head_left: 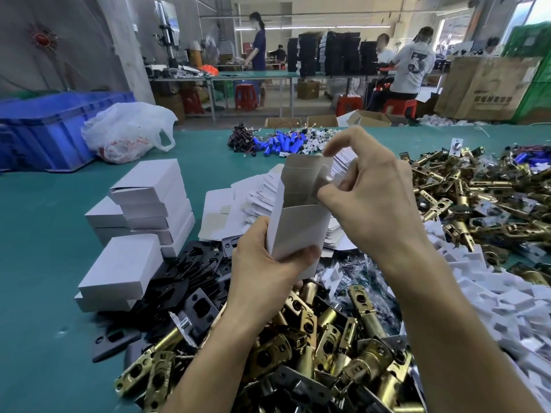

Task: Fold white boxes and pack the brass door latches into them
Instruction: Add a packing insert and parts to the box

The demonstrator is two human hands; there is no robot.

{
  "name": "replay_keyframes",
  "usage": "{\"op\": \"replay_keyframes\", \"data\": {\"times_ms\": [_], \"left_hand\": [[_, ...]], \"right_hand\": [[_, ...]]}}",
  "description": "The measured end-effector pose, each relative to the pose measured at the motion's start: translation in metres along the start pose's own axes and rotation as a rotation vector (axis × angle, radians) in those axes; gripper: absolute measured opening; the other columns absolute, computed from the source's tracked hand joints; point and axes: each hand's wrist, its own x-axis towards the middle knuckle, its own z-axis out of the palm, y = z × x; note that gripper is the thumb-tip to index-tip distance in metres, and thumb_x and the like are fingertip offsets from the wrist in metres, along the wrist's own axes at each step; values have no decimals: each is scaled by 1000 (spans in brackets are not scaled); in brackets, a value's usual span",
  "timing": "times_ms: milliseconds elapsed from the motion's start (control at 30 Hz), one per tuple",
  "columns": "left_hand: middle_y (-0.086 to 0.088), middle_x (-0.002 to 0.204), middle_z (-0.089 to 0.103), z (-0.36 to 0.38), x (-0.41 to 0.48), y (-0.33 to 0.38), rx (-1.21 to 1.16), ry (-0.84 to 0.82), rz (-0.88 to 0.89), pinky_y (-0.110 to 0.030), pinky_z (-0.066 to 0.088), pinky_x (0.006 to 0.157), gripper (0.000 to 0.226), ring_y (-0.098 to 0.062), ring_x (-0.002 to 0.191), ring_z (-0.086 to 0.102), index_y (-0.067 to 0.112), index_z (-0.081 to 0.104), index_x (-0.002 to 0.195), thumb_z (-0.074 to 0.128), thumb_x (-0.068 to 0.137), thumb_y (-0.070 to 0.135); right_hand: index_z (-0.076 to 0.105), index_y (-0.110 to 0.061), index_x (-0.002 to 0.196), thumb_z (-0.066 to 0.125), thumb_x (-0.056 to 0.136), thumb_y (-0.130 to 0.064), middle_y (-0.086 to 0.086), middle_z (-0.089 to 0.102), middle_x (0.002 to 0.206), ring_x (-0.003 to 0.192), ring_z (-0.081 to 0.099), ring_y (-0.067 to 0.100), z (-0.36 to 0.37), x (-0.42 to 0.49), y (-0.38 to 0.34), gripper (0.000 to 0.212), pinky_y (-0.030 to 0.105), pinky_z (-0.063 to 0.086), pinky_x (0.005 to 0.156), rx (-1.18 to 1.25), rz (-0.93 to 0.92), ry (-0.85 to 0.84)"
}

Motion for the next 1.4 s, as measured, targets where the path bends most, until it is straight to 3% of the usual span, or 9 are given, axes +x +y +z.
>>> {"op": "replay_keyframes", "data": {"times_ms": [200,367,467,600,833,967,1133,1267,1400], "left_hand": [[0,89,73,1,0,0,44,-4,-5,-55,61,61,39,-28,75,73,25,65,99,86,67,30],[-5,96,73,-1,0,1,-28,-89,-75,-40,61,59,46,-29,81,74,22,64,105,86,65,20],[-7,99,74,-1,-1,1,-62,-127,-98,-36,61,59,48,-26,82,74,21,64,109,86,67,15],[-5,98,74,-1,0,-1,-64,-115,-91,-39,63,61,44,-24,81,74,19,63,110,84,72,12],[-1,100,71,-1,1,-3,7,-84,-63,-43,64,63,43,-26,86,73,25,62,107,84,69,23],[0,100,71,-1,1,-2,31,-53,-48,-47,64,67,41,-27,92,72,27,61,104,82,69,26],[-1,95,69,-1,1,2,15,-10,-24,-54,62,65,38,-29,89,70,22,61,101,81,69,25],[-2,90,69,0,0,3,23,7,-2,-60,59,66,40,-32,87,68,18,60,100,82,67,25],[-2,88,67,0,0,3,36,2,4,-57,60,65,40,-27,80,65,17,59,99,82,67,24]], "right_hand": [[55,-24,89,67,73,-10,-6,50,51,64,53,27,1,0,-1,24,36,48,63,-5,65,21],[64,-22,88,65,74,-10,-6,55,64,88,58,34,1,2,-1,18,35,47,73,-33,75,-14],[66,-22,86,64,75,-10,-5,57,65,91,59,35,1,2,3,16,35,48,76,-24,80,-57],[71,-26,92,65,86,-16,-7,60,67,93,59,33,-1,1,8,13,28,41,73,-3,82,-97],[77,-24,95,68,87,-17,0,68,86,100,61,32,-4,3,7,15,38,51,87,-41,66,-57],[77,-24,98,71,88,-21,-1,69,87,99,61,26,-3,3,5,12,33,48,89,-76,52,-44],[79,-27,86,67,87,-22,-13,60,65,71,55,11,-7,5,5,13,27,43,71,-89,25,-145],[77,-33,90,57,93,-25,-6,54,88,87,52,18,-9,3,12,21,34,45,80,-120,30,-232],[66,-24,83,43,97,-35,-2,49,88,84,50,16,-11,-2,16,30,40,45,77,-149,34,-347]]}}
